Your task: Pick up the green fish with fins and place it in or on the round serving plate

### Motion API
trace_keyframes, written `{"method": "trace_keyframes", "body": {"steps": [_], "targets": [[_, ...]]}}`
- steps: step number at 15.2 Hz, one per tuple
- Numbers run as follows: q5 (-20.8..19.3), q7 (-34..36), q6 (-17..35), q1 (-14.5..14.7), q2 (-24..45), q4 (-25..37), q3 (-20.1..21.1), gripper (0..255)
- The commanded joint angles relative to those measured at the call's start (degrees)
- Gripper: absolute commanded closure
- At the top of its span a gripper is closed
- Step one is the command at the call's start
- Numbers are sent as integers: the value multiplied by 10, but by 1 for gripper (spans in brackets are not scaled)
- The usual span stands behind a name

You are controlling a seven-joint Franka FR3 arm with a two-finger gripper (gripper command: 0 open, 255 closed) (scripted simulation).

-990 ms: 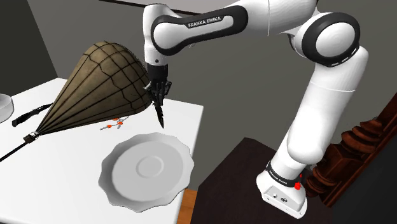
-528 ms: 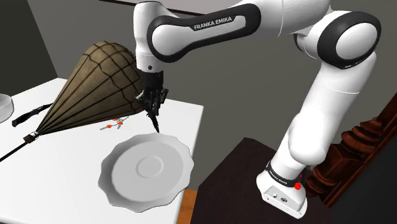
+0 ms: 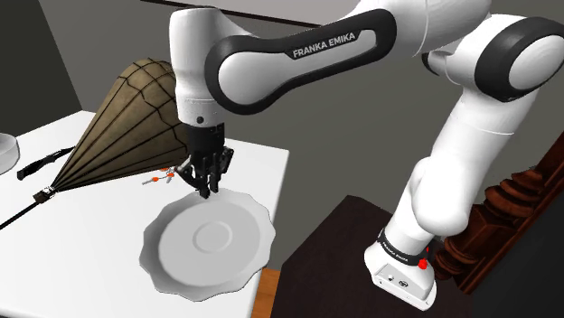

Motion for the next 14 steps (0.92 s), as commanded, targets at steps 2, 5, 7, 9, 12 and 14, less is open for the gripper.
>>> {"method": "trace_keyframes", "body": {"steps": [2,5,7,9,12,14], "targets": [[-3,32,5,17,9,6,15,255],[-4,29,13,16,10,-1,14,255],[-25,53,12,20,38,18,15,0],[-65,98,7,31,92,60,11,0],[-109,148,-7,50,159,117,-1,0],[-111,149,8,51,162,105,-3,0]]}}
